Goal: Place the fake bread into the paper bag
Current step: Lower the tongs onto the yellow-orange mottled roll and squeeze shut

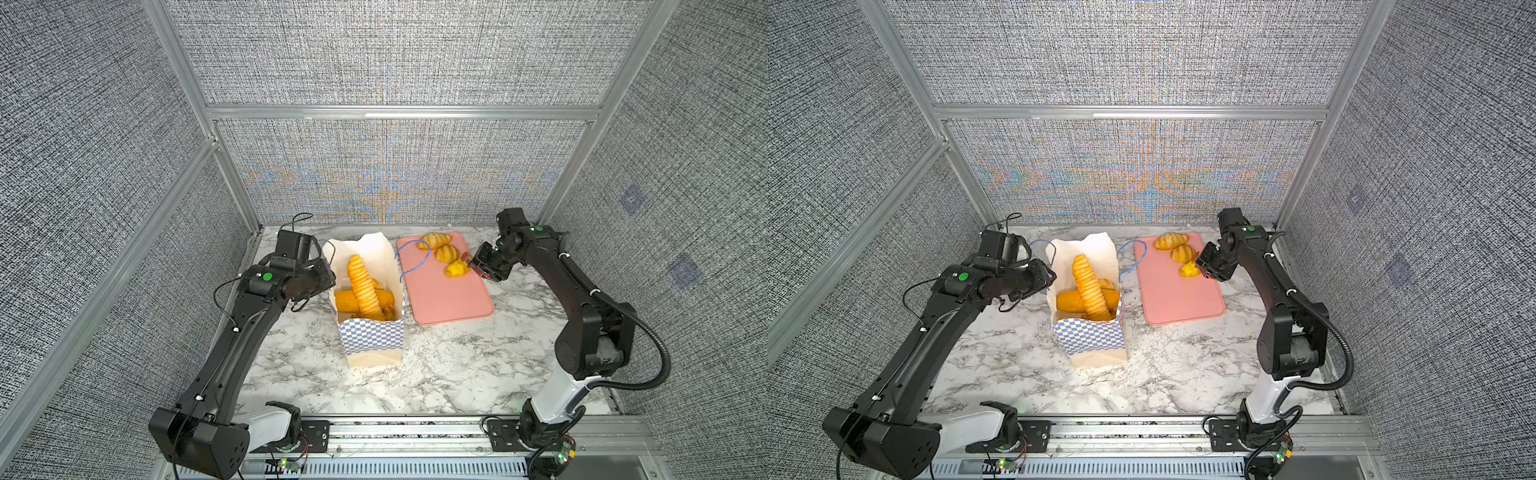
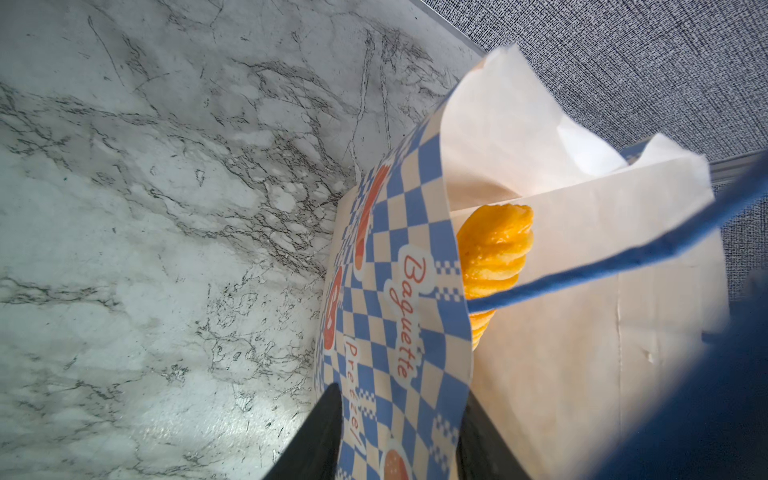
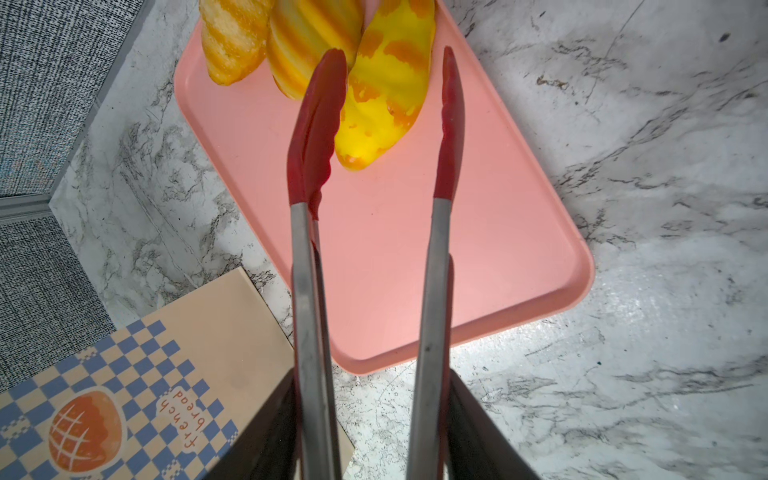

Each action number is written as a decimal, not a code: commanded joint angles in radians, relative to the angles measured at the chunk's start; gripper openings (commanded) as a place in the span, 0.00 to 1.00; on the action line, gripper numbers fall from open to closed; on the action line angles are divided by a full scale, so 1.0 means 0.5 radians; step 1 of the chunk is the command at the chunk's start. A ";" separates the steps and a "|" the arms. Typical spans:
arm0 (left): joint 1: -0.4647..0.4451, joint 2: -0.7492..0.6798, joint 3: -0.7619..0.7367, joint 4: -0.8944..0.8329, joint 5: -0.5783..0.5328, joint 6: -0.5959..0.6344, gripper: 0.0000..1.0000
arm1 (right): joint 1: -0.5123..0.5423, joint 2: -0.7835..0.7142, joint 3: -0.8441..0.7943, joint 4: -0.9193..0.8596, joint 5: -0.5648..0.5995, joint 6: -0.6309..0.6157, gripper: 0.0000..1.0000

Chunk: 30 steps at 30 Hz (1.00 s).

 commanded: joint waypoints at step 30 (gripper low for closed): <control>0.003 -0.008 -0.039 0.037 -0.047 -0.014 0.45 | 0.042 0.325 0.163 0.014 0.002 -0.001 0.54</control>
